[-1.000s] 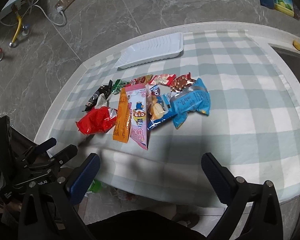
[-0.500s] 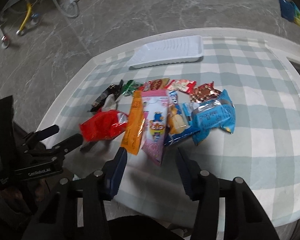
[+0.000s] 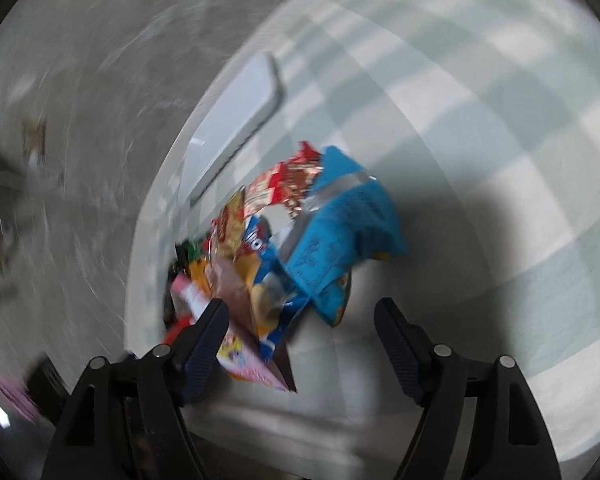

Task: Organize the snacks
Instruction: 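Grasp the red bag with the left gripper while the right gripper grasps the blue packet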

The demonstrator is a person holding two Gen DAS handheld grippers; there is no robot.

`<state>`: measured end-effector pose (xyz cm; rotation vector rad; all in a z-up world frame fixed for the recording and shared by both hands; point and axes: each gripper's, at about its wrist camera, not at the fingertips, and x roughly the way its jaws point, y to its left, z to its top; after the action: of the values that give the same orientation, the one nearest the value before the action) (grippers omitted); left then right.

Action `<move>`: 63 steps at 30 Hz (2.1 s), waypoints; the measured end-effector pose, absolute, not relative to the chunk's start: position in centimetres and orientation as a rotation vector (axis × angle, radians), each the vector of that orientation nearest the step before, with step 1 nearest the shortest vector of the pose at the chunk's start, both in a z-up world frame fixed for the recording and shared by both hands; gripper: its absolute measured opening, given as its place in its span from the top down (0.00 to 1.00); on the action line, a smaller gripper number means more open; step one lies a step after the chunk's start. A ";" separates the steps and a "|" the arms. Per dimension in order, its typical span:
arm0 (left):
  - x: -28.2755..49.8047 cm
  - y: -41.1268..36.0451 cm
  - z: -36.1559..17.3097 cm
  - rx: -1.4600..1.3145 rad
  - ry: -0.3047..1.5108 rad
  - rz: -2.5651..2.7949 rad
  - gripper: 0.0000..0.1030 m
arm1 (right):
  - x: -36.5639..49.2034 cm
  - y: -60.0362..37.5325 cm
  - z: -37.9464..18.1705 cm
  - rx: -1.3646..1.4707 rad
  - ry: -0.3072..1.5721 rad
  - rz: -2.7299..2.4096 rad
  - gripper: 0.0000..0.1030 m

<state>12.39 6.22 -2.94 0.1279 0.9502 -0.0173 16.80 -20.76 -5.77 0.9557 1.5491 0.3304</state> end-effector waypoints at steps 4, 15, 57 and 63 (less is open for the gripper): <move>13.6 5.6 -4.2 0.170 0.967 -0.043 0.01 | 18.1 -21.1 -7.5 1.029 1.560 0.303 0.24; 16.1 4.7 -9.3 0.280 1.069 -0.096 0.01 | 19.7 -20.8 -9.4 1.142 1.569 0.240 0.23; 17.1 3.3 -10.0 0.634 0.947 -0.307 0.28 | 20.6 -21.9 -10.0 1.149 1.633 0.151 0.33; 18.0 3.0 -11.3 0.583 1.005 -0.382 0.55 | 20.7 -21.9 -9.9 1.083 1.648 0.144 0.47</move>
<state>18.00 3.03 -11.27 0.5825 1.0051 -0.3824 20.71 -21.90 -9.87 1.0832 1.6478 0.1442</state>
